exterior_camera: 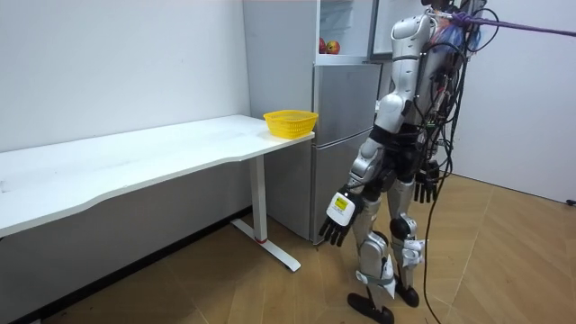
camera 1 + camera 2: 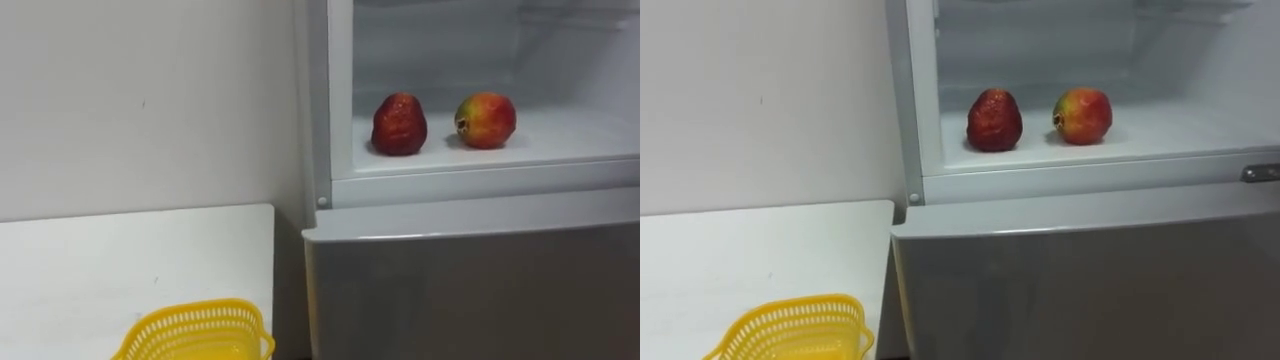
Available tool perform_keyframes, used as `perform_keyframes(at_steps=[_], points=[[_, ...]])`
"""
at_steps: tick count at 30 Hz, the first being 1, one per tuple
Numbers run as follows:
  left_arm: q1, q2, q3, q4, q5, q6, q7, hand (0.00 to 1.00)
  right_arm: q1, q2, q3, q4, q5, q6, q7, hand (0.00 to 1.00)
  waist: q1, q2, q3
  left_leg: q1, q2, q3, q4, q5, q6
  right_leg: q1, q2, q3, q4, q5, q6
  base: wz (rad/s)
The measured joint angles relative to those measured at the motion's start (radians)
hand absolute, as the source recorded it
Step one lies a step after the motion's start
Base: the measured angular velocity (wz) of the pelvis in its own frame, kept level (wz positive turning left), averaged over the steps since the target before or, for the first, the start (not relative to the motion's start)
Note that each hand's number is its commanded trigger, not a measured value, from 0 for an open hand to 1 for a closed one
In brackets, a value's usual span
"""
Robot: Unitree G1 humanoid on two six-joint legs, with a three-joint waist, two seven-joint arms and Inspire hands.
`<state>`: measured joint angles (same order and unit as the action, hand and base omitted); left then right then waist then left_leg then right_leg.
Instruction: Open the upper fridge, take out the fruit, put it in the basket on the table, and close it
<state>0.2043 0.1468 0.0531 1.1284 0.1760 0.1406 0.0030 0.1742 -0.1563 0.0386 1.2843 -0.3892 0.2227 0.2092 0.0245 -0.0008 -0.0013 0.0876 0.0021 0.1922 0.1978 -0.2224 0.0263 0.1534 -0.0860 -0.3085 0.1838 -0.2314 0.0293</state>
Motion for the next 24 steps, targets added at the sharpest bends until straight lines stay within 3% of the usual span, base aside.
perform_keyframes(at_steps=[4,16,21,24], points=[[0.0,-0.009,-0.037,0.001,0.066,0.038,-0.043,0.0,-0.016,0.005,0.017,0.004,0.002,0.019,0.006,0.0,-0.005,-0.003,0.0021,0.005,0.001,-0.001,-0.001,-0.001,-0.002,0.003,0.001,0.003,0.001,0.0,0.0,0.0],[0.006,-0.013,-0.064,0.001,0.103,0.057,-0.095,0.0,-0.031,0.015,0.009,-0.005,0.104,0.014,-0.096,0.0,-0.022,-0.016,0.0043,0.004,0.001,0.0,0.008,-0.003,0.001,0.002,0.001,0.021,0.002,-0.001,0.0,-0.01],[-0.006,-0.014,-0.065,-0.001,0.144,0.057,-0.094,0.0,-0.04,0.014,-0.043,-0.012,0.176,-0.024,-0.185,0.0,-0.027,-0.015,0.0038,0.003,0.001,0.0,0.008,-0.003,0.001,0.001,0.003,0.024,0.001,-0.001,0.0,0.0],[-0.005,-0.013,-0.061,-0.001,0.163,0.056,-0.095,0.0,-0.061,0.014,-0.125,-0.016,0.236,-0.056,-0.245,0.0,-0.047,-0.012,0.0035,0.003,0.001,0.0,0.009,-0.002,0.001,0.002,0.004,0.025,0.003,0.0,0.0,-0.02]])
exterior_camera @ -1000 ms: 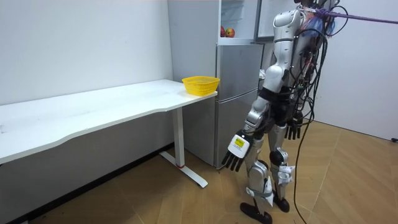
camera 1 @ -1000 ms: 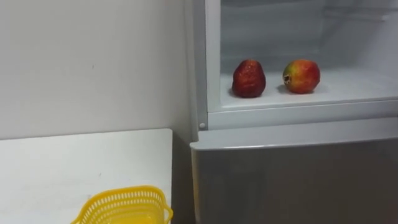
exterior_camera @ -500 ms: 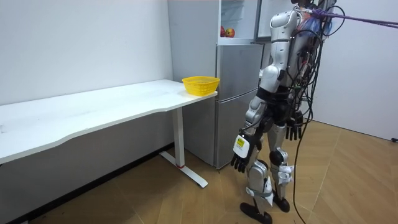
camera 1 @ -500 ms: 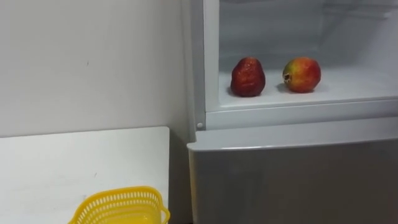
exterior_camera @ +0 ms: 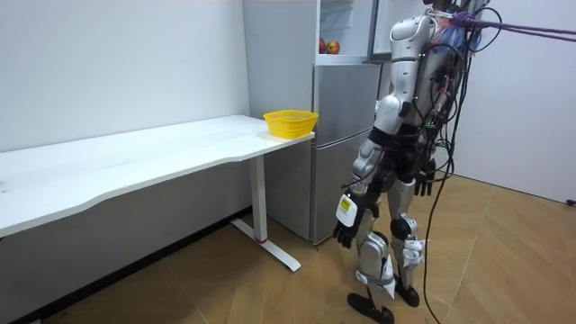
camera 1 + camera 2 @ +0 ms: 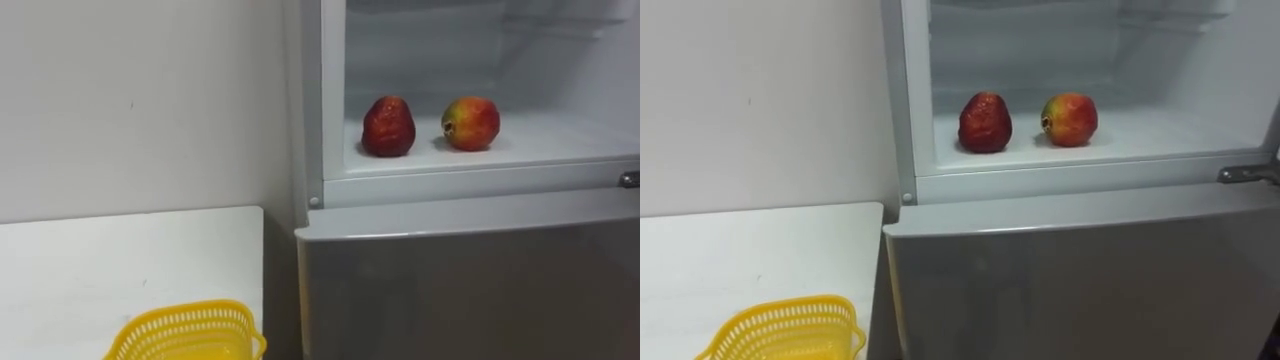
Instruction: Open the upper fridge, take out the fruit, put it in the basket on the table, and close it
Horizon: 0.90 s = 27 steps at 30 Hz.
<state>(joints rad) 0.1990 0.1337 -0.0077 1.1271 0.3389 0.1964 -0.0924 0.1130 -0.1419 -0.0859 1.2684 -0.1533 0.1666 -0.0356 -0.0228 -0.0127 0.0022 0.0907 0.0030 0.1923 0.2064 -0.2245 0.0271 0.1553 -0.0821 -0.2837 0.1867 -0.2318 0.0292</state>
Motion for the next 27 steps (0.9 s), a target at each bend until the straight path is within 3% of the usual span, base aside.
perform_keyframes(at_steps=[3,6,8,11,13,16,21,27], points=[[0.003,0.0,0.017,-0.008,0.027,-0.006,-0.004,0.0,0.003,-0.003,-0.079,-0.061,0.071,-0.036,-0.057,0.0,-0.005,0.005,-0.0002,0.008,0.002,0.02,-0.004,0.0,-0.001,-0.003,0.001,0.015,0.0,0.0,0.0,-0.15],[-0.002,0.004,0.023,-0.01,0.027,-0.014,-0.003,0.0,0.009,-0.002,-0.09,-0.167,0.092,-0.079,-0.115,0.0,-0.021,0.008,-0.0005,0.005,0.004,0.033,-0.005,0.0,-0.001,-0.016,0.002,0.029,0.002,0.0,0.0,-0.14],[-0.003,0.001,0.025,-0.018,0.027,-0.023,-0.002,0.0,0.033,0.006,-0.092,-0.311,0.076,-0.084,-0.143,0.0,-0.026,0.01,-0.004,-0.008,0.007,0.05,-0.006,-0.001,-0.001,-0.034,0.009,0.041,0.003,0.001,-0.001,-0.17],[0.006,0.002,0.024,-0.071,0.046,-0.037,0.014,0.0,0.13,0.039,-0.082,-0.66,0.016,-0.117,-0.19,0.0,-0.033,0.018,-0.0039,-0.012,0.012,0.061,-0.01,-0.001,-0.001,-0.049,0.014,0.054,0.004,0.009,-0.003,-0.18],[0.012,0.003,0.022,-0.077,0.045,-0.061,0.045,0.0,0.193,0.051,-0.036,-0.905,-0.04,-0.14,-0.216,0.0,-0.036,0.024,-0.0032,-0.014,0.016,0.082,-0.011,-0.002,-0.003,-0.064,0.017,0.069,0.012,0.01,-0.004,-0.24],[0.012,0.003,-0.001,-0.077,0.023,-0.079,0.071,0.0,0.245,0.053,0.018,-1.133,-0.069,-0.159,-0.228,0.0,-0.057,0.027,-0.005,-0.017,0.019,0.099,-0.02,-0.004,-0.006,-0.078,0.021,0.092,0.018,0.01,-0.004,-0.15],[0.02,0.01,-0.019,-0.077,0.013,-0.106,0.084,0.0,0.287,0.05,0.064,-1.321,-0.097,-0.19,-0.218,0.0,-0.08,0.028,-0.0057,-0.018,0.019,0.107,-0.029,-0.004,-0.006,-0.089,0.022,0.107,0.032,0.011,-0.005,-0.1],[0.005,0.038,-0.091,-0.072,0.005,-0.149,0.081,0.0,0.278,0.026,0.104,-1.441,-0.107,-0.225,-0.202,0.0,-0.08,0.027,-0.0051,-0.028,0.02,0.12,-0.027,-0.004,-0.005,-0.108,0.023,0.12,0.042,0.011,-0.005,-0.07]])
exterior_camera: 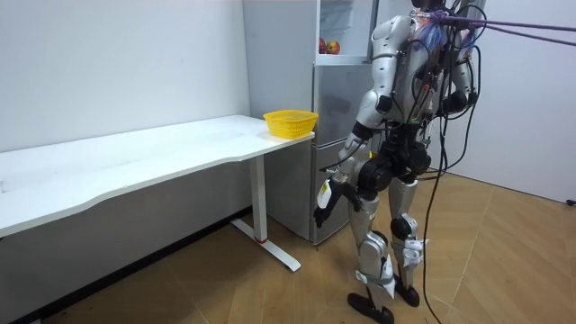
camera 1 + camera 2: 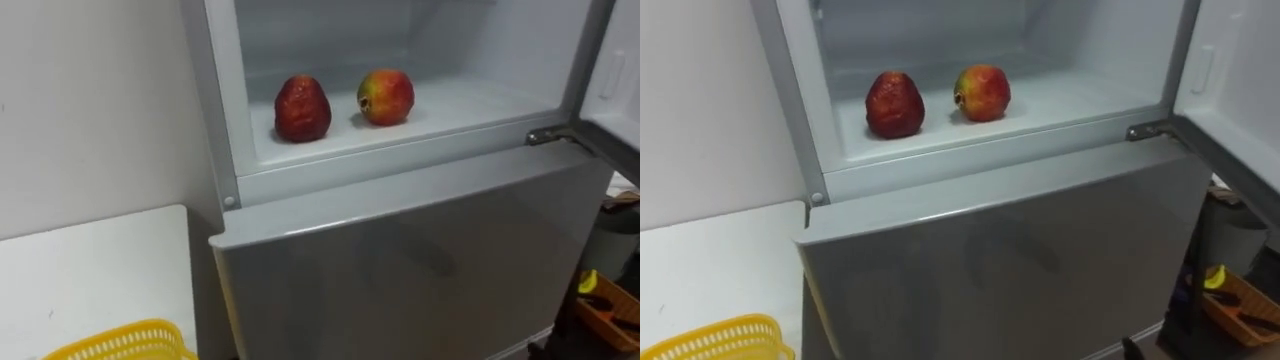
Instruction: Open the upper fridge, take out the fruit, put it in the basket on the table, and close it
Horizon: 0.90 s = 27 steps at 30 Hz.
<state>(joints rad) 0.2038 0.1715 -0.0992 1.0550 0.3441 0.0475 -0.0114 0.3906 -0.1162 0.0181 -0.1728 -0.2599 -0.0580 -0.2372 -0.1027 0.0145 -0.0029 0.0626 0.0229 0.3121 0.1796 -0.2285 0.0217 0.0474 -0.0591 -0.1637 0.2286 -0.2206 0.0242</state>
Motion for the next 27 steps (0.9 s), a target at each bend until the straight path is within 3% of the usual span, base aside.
perform_keyframes(at_steps=[2,11,15,17,22,27], points=[[0.001,0.004,-0.002,0.003,0.0,-0.013,0.0,0.0,-0.008,-0.012,-0.001,-0.024,-0.009,-0.03,-0.003,0.0,-0.001,-0.001,0.0001,0.001,0.001,0.0,0.0,0.0,0.0,0.002,0.001,0.0,0.0,0.0,0.0,0.0],[-0.028,0.01,-0.005,0.036,-0.033,-0.029,-0.012,0.0,-0.068,-0.032,0.033,-0.153,-0.093,-0.074,-0.05,0.0,0.029,-0.001,0.0001,-0.012,0.004,0.004,0.0,0.001,-0.001,-0.016,0.003,-0.004,0.005,0.002,-0.003,-0.01],[-0.047,0.019,-0.005,0.065,-0.037,-0.049,-0.022,0.0,-0.114,-0.052,0.042,-0.183,-0.138,-0.122,-0.103,0.0,0.039,-0.005,0.0001,-0.018,0.003,-0.001,0.002,0.001,-0.001,-0.015,0.003,-0.008,-0.002,0.002,-0.003,0.02],[-0.055,0.024,-0.006,0.064,-0.037,-0.049,-0.022,0.0,-0.136,-0.056,0.044,-0.197,-0.141,-0.126,-0.126,0.0,0.051,-0.009,0.0026,-0.019,0.003,-0.002,0.005,0.001,-0.001,-0.014,0.003,-0.008,-0.004,0.003,-0.003,0.0],[-0.069,0.045,-0.042,0.066,-0.038,-0.063,-0.018,0.0,-0.247,-0.109,0.06,-0.232,-0.151,-0.143,-0.188,0.0,0.061,-0.03,0.0013,-0.019,0.001,-0.016,0.008,0.003,-0.002,-0.008,0.0,-0.033,-0.009,0.004,-0.003,0.09],[-0.069,0.05,-0.029,0.071,-0.036,-0.064,-0.02,0.0,-0.342,-0.124,0.033,-0.239,-0.181,-0.173,-0.275,0.0,0.081,-0.04,-0.0025,-0.014,0.0,-0.04,0.009,0.004,-0.004,0.022,0.004,-0.066,-0.044,0.016,-0.002,0.11]])
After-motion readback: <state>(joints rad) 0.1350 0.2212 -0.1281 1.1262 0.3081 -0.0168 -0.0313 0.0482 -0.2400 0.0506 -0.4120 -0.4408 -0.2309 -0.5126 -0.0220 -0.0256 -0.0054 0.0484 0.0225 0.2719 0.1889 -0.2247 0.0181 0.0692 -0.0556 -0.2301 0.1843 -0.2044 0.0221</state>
